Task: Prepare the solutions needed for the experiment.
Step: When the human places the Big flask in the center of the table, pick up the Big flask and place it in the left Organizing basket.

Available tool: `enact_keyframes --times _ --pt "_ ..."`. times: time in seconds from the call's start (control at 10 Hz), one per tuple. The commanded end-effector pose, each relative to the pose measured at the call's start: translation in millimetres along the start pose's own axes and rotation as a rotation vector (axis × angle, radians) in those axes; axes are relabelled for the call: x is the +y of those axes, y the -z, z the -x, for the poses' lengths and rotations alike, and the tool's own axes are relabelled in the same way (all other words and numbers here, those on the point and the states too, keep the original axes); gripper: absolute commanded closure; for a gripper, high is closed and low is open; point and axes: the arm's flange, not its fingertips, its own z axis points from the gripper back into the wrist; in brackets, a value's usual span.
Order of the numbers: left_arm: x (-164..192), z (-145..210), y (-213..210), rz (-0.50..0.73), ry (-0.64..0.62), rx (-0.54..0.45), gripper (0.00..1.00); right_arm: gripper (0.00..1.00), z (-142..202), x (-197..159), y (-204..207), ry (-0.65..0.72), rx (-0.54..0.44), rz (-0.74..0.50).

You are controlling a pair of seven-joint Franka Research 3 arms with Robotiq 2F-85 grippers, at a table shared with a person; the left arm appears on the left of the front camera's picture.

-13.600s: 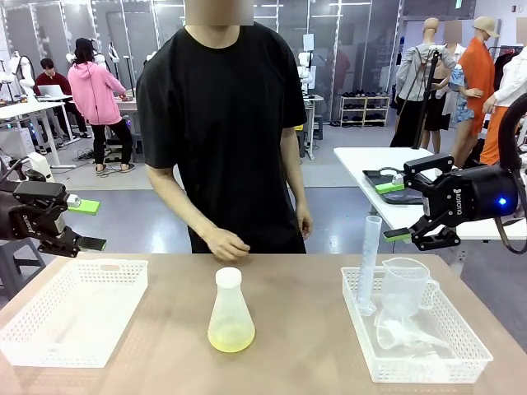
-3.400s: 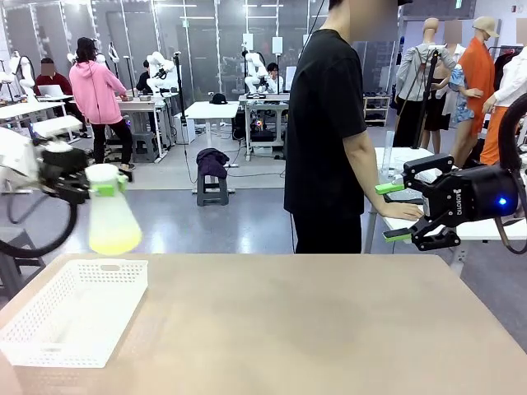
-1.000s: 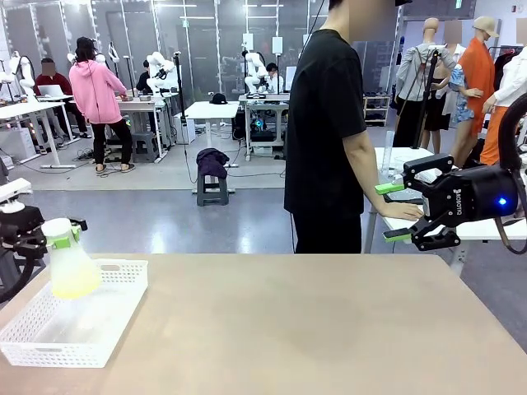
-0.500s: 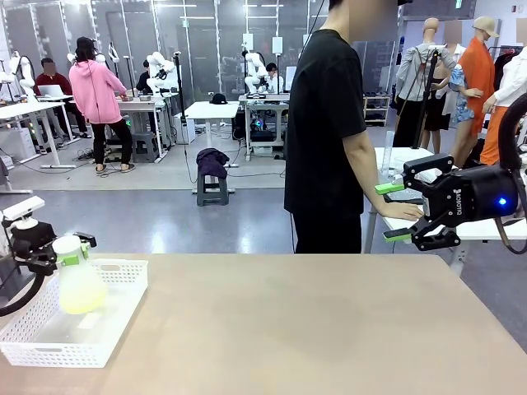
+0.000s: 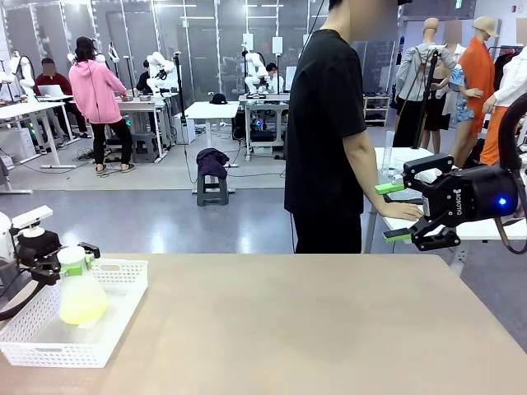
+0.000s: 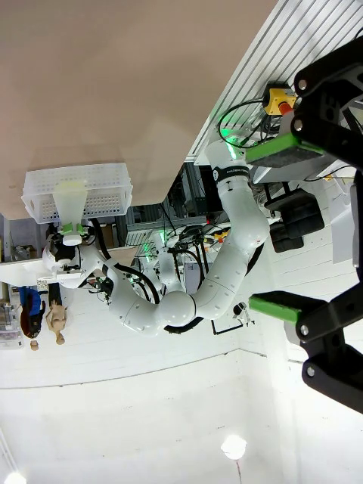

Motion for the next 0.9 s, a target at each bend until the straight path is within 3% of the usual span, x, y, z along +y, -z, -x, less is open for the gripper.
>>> enact_keyframes --times 0.0,0.8 --pt "7.6 9.8 -1.3 0.007 -0.037 0.02 0.76 0.17 -0.1 2.2 -0.3 -0.003 -0.001 -0.012" --pt "0.6 0.4 0.1 0.001 -0.006 -0.001 0.76 0.17 -0.1 2.2 -0.3 -0.003 -0.001 -0.012"
